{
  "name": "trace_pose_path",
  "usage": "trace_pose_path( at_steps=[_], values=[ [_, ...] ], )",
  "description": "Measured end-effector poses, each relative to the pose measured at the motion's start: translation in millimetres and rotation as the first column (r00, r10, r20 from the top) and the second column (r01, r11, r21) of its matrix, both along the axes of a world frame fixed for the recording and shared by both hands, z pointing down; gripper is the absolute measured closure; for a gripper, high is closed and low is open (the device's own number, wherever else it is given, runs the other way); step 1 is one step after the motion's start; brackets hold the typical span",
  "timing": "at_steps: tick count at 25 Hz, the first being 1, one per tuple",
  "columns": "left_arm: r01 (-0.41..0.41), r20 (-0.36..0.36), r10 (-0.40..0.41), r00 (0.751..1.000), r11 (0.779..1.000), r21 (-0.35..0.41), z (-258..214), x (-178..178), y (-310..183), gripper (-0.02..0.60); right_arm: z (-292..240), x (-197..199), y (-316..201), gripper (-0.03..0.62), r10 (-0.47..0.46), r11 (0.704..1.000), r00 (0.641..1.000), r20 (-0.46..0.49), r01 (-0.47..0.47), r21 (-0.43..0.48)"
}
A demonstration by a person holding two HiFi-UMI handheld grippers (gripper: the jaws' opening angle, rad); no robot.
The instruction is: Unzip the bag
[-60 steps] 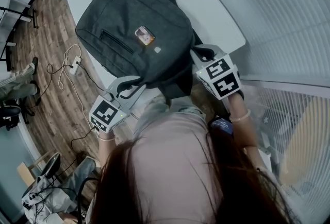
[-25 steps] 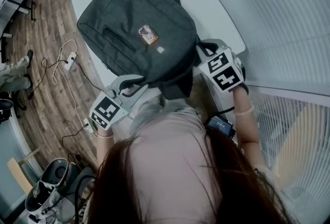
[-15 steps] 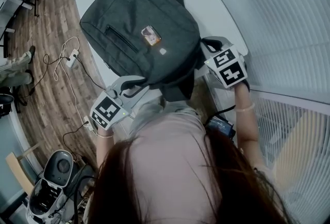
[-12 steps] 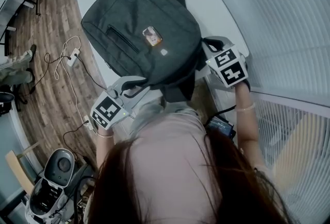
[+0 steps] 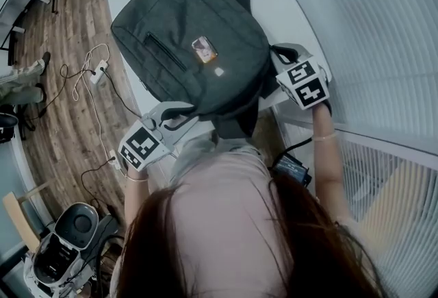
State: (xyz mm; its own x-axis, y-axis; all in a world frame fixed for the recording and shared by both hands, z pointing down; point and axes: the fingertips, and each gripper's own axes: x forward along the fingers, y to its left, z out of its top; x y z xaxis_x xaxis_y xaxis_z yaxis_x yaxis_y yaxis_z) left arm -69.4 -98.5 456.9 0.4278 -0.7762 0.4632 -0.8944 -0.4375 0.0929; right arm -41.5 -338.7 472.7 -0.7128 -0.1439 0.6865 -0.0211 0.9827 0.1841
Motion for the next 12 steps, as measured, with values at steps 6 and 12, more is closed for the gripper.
trace_pose_path(
  at_steps=[6, 12],
  values=[
    [0.002, -0.011, -0.002, 1.0, 1.0, -0.004, 2.1, -0.2, -0.7, 0.512, 1.7, -9.2, -10.3, 0.585, -0.011, 1.0, 1.0, 0.027, 0.011, 0.018],
    [-0.023, -0.018, 0.022, 1.0, 1.0, -0.018, -7.6, -19.3, 15.0, 0.514, -12.2, -36.7, 2.0, 0.585, -0.009, 0.999, 1.0, 0.027, 0.008, 0.051]
  ],
)
